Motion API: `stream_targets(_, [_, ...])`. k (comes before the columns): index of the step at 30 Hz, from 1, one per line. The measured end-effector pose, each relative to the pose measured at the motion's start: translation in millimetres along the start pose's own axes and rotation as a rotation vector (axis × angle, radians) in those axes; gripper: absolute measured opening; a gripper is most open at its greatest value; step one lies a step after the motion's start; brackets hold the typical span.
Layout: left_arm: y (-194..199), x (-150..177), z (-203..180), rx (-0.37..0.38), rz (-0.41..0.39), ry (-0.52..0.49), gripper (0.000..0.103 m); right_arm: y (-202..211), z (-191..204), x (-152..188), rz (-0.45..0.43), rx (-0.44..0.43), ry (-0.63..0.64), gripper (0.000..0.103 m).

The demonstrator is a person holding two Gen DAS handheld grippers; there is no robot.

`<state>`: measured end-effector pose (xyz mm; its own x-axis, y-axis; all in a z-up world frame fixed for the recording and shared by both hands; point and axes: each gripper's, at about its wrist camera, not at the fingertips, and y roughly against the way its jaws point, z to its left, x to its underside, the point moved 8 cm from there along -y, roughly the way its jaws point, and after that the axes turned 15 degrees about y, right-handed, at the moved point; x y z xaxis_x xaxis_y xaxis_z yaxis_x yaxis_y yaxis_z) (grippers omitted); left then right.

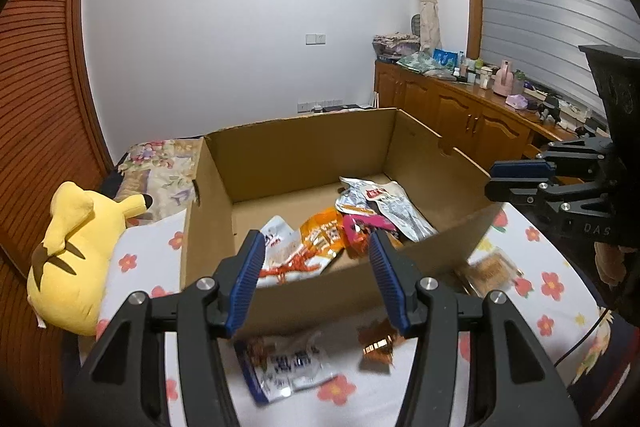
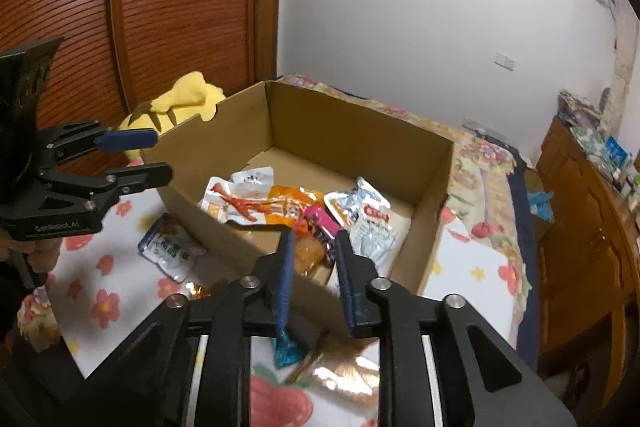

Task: Organize snacks
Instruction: 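Move both open grippers back from the box to the remaining snacks, then close right gripper on the golden sesame bar while left gripper nears the duck-neck packet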

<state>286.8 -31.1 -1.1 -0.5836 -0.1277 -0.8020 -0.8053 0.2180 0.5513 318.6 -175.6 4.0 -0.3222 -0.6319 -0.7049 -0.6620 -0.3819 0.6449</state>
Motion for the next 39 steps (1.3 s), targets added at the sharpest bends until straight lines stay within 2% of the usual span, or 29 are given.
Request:
stream_targets(6, [30.3, 18.9, 0.7, -0.003, -0.014, -0.011, 0.055, 26.2, 8.5, 21.1, -0.031, 0.037, -0.056, 0.041])
stream_targets(11, [46.7, 37.4, 4.5, -0.011, -0.013, -0.001, 0.055, 34.4, 16.9, 41.1, -0.029, 0.053, -0.092, 0.069])
stream_targets(14, [52.5, 49.0, 6.1, -0.014, -0.007, 0.003, 0.056, 36.8, 18.7, 50.8, -0.028, 0.056, -0.117, 0.078])
stream_targets(19, [53.8, 65.9, 11.7, -0.021, 0.007, 0.006, 0.059, 27.4, 15.9, 74.4, 0.002, 0.064, -0.159, 0.085])
stream_targets(27, [41.4, 86.9, 18.4, -0.021, 0.045, 0.026, 0.060, -22.9, -0.8, 122.6, 0.114, 0.040, -0.284, 0.086])
stream_targets(31, [33.1, 93.3, 19.2, -0.022, 0.064, 0.031, 0.060, -41.4, -6.9, 132.5, 0.141, 0.042, -0.323, 0.086])
stream_targets(36, [26.6, 101.5, 20.1, -0.022, 0.082, 0.037, 0.060, -55.9, -11.1, 139.3, 0.185, 0.096, -0.306, 0.088])
stream_targets(39, [25.7, 104.4, 20.2, -0.026, 0.087, 0.036, 0.060, -61.9, -10.3, 143.9, 0.200, 0.072, -0.326, 0.092])
